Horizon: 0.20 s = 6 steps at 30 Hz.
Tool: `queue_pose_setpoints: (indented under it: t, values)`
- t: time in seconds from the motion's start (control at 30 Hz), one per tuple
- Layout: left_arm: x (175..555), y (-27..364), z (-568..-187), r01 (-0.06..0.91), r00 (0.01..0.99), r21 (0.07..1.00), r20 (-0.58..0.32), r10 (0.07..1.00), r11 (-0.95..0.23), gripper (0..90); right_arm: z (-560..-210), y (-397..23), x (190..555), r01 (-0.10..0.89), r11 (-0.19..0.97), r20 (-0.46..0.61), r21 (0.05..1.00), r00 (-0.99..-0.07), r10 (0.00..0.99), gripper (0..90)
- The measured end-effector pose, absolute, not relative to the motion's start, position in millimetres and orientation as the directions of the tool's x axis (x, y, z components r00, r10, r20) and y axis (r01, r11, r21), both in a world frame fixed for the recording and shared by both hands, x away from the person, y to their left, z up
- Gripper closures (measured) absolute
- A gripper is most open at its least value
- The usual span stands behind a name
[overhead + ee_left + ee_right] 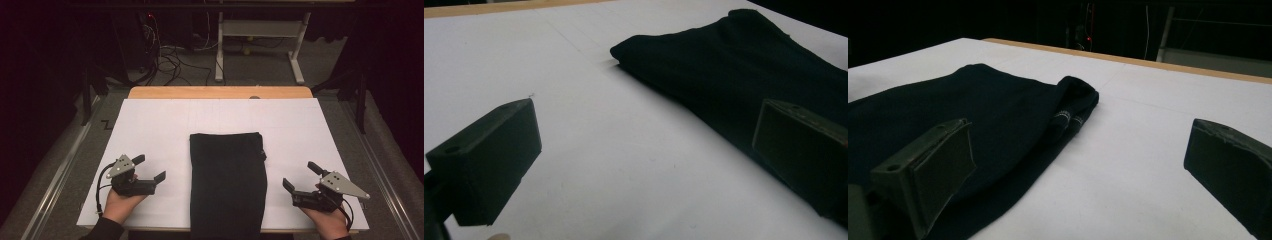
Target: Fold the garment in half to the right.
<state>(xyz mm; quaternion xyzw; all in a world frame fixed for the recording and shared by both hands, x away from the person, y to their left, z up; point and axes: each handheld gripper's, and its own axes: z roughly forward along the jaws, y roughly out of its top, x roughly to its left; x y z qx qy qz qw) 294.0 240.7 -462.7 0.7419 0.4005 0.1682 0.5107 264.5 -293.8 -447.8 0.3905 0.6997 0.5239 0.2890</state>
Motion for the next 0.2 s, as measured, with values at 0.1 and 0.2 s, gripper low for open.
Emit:
queue_pose_setpoints:
  t: [0.1,0.2]
  values:
    - [293.0,242.7,-463.0,0.415,0.620,0.897,-0.156,0.769,-0.152,0.0,-449.5,-292.2,265.7,0.253,0.153,0.004,0.955,-0.528,0.849,0.1]
    - [293.0,245.2,-462.4,0.413,0.616,0.899,-0.158,0.772,-0.146,0.0,-450.8,-292.7,266.3,0.259,0.160,0.000,0.953,-0.524,0.852,0.1]
